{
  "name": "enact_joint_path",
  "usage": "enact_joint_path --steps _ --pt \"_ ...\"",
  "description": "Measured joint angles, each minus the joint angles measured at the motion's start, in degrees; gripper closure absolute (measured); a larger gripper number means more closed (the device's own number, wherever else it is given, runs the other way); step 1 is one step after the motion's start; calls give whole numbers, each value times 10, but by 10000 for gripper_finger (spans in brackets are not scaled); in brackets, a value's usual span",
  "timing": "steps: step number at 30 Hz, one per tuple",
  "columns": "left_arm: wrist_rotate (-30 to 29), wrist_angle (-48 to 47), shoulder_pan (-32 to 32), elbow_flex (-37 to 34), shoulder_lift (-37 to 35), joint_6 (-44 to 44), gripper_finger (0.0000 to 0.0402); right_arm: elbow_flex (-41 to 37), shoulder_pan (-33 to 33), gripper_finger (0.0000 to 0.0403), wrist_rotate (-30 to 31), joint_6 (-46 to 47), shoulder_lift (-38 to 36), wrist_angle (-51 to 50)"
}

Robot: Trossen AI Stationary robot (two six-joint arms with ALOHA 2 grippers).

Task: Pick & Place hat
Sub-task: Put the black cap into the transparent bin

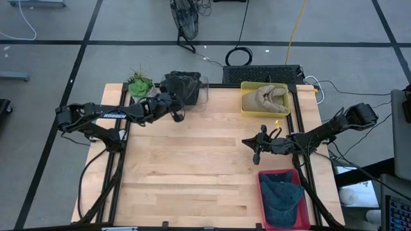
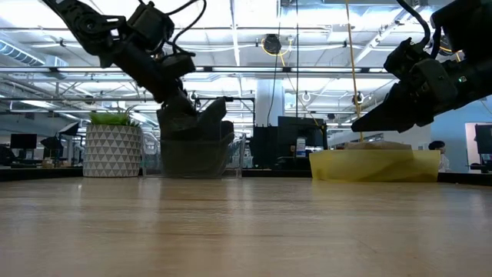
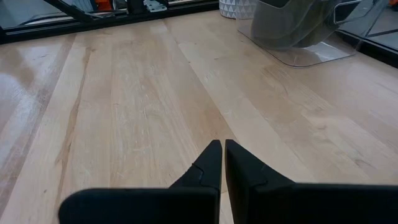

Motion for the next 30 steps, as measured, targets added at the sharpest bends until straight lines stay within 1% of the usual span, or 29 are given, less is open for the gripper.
enact_joint_path --steps 4,8,15,18,20,22,24,26,30 --pt "10 33 -6 0 0 -29 320 0 0 403 0 -1 0 0" --pt "28 20 -7 0 0 -40 318 0 0 403 0 -1 0 0" --pt "-2 10 9 0 0 -73 318 0 0 403 0 0 0 0" --pt "-21 28 23 0 0 -117 318 0 0 403 0 -1 0 1" --pt "-8 38 31 0 0 -148 316 0 0 403 0 -2 0 1" --pt "26 38 38 0 0 -173 306 0 0 403 0 -2 0 0" --pt "50 39 42 0 0 -195 286 0 0 403 0 -3 0 0" --pt "53 42 44 0 5 -208 262 0 0 403 0 -3 0 0" --pt "67 44 44 -1 10 -207 217 0 0 403 0 -3 0 1"
